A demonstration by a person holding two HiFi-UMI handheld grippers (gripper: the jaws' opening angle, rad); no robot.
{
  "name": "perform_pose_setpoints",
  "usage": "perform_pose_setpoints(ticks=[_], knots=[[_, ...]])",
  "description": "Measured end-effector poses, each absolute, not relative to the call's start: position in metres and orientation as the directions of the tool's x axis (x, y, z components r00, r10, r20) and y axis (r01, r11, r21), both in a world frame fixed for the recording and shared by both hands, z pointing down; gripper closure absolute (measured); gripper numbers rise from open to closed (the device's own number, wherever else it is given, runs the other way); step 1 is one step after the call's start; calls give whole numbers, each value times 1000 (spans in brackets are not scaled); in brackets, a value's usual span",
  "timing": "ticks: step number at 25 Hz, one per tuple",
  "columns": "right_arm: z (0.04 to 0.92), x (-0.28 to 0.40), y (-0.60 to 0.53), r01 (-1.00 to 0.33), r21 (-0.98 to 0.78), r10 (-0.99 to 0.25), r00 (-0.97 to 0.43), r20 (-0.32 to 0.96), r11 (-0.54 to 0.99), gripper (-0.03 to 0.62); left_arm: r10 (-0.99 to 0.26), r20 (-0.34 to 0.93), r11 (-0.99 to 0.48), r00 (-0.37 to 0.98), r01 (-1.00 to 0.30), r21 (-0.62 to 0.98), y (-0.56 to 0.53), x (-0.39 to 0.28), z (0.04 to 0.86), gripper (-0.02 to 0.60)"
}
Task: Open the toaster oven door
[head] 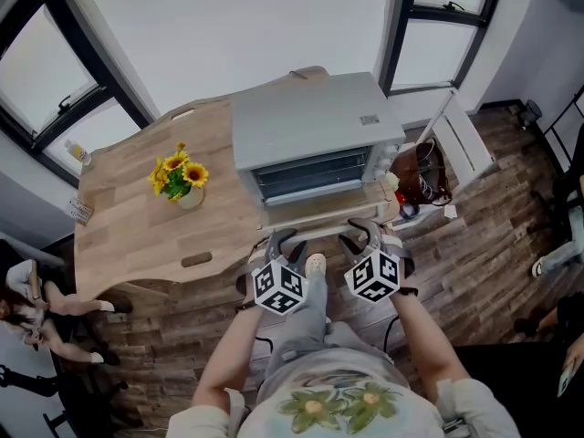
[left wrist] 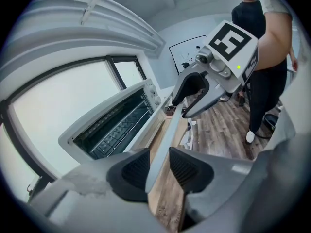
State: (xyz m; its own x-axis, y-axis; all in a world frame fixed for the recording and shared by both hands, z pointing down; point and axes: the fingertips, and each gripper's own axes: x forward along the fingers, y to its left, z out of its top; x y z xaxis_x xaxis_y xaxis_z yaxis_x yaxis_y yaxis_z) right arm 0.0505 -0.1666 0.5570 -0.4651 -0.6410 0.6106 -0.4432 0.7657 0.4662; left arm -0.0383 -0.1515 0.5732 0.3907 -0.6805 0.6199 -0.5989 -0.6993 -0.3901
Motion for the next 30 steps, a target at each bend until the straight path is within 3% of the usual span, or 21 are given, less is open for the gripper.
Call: perform_pose_setpoints(ticks=[6,13,18,25,30], knots=[[542,41,-161,-667,83,-594,-591,545,740,405,-688,611,-693,391,-602,-396,-153,-38,572,448],[529,39,-170,-749,-255,-602,-649,465,611,390,-688,612,-693,389,-602,-397,-150,-38,575,448],[528,41,-176,-689,-577,-588,-706,395,440,390,-676,622,-702,395,-602,-382,-144,-37,581,448],[534,44,-176,-639,-697,-596,-711,375,324,453,-664,631,-710,401,-602,-365,-138,-35,590,449],[551,51,-175,-579,-796,-599,-706,378,180,453,-655,640,-715,402,-603,-353,-134,-34,595,449]])
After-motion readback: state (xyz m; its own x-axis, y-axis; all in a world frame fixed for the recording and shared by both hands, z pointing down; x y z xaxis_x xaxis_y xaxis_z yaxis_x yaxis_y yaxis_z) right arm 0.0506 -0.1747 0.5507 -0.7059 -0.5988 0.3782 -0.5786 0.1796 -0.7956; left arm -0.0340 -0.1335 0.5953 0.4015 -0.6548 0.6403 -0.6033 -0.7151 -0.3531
